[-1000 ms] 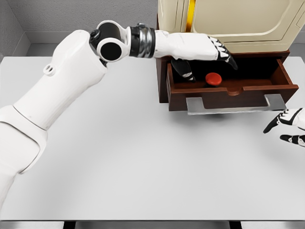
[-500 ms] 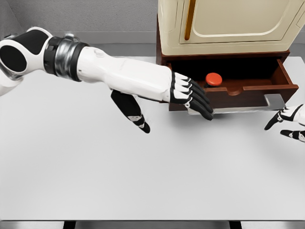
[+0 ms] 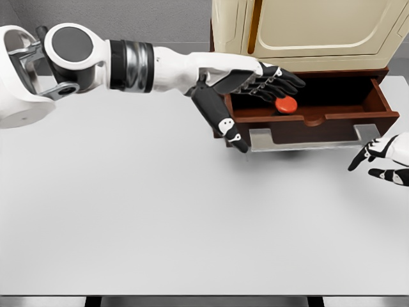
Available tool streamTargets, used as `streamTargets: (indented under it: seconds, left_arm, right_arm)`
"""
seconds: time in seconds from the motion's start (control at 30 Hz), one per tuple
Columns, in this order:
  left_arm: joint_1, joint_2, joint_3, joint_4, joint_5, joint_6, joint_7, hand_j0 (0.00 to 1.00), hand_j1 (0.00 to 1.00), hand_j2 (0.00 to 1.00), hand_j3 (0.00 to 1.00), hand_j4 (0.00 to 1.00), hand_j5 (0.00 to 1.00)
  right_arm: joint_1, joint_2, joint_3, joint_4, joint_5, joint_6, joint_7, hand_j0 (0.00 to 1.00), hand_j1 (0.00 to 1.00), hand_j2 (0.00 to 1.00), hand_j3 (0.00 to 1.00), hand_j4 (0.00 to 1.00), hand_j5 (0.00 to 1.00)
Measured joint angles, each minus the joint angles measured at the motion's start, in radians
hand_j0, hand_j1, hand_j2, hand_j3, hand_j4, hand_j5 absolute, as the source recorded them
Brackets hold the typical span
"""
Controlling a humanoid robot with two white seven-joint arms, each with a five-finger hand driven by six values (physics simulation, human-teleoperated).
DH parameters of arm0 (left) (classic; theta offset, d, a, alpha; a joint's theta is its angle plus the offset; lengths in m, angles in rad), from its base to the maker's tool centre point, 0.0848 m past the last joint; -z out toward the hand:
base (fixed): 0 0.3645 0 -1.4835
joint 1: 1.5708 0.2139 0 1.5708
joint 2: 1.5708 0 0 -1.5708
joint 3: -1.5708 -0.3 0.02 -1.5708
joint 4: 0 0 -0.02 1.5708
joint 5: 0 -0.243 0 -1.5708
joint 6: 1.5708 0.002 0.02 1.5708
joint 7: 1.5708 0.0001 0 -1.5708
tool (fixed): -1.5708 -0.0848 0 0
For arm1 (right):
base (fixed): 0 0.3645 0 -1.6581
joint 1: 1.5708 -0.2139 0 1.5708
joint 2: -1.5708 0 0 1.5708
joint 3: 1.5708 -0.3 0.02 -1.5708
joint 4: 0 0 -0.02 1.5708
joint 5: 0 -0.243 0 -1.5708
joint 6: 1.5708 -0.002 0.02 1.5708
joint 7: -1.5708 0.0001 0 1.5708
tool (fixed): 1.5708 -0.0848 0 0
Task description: Put the switch into the drawer with left arm, and close the drawer with right arm
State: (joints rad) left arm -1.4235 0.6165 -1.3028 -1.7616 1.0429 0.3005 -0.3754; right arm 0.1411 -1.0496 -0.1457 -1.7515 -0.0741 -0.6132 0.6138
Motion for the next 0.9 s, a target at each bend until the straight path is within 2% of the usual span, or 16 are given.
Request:
streamTargets:
  seconds: [0.07, 0.17, 0.23, 0.3, 0.47, 0.77, 0.9]
  left_arm:
    - [0.0, 0.004, 0.001, 0.002, 0.062, 0.023, 0.012, 1.0, 1.0, 1.0, 1.0, 1.0, 1.0]
    - [0.005, 0.001, 0.001, 0.005, 0.103, 0.051, 0.02, 1.0, 1.0, 1.0, 1.0, 1.0, 1.0]
    - [0.011, -0.008, 0.001, 0.014, 0.115, 0.063, 0.024, 1.0, 1.0, 1.0, 1.0, 1.0, 1.0]
    - [0.037, -0.036, 0.001, 0.062, 0.117, 0.069, 0.027, 1.0, 1.0, 1.0, 1.0, 1.0, 1.0]
    - [0.051, -0.078, 0.001, 0.143, 0.115, 0.074, 0.03, 1.0, 1.0, 1.0, 1.0, 1.0, 1.0]
    - [0.051, -0.066, 0.003, 0.167, 0.121, 0.073, 0.01, 1.0, 1.0, 1.0, 1.0, 1.0, 1.0]
    - [0.051, -0.049, 0.005, 0.155, 0.123, 0.07, -0.004, 1.0, 1.0, 1.0, 1.0, 1.0, 1.0]
  right_arm:
    - [-0.017, 0.001, 0.005, 0.002, 0.0, 0.0, 0.0, 0.56, 0.56, 0.56, 0.56, 0.56, 0.56]
    - [-0.072, 0.003, 0.038, 0.01, -0.006, 0.003, -0.003, 0.56, 0.56, 0.56, 0.56, 0.56, 0.56]
    - [-0.075, 0.004, 0.054, 0.018, -0.029, 0.013, -0.008, 0.56, 0.56, 0.56, 0.56, 0.56, 0.56]
    - [-0.078, 0.006, 0.066, 0.025, -0.031, 0.015, -0.01, 0.56, 0.56, 0.56, 0.56, 0.56, 0.56]
    - [-0.078, 0.006, 0.085, 0.032, -0.003, 0.008, -0.003, 0.61, 0.61, 0.61, 0.61, 0.61, 0.61]
    - [-0.043, 0.004, 0.074, 0.031, 0.019, 0.0, -0.003, 0.6, 0.6, 0.6, 0.6, 0.6, 0.6]
    - [0.032, 0.002, 0.033, 0.031, 0.021, -0.001, -0.002, 0.6, 0.6, 0.6, 0.6, 0.6, 0.6]
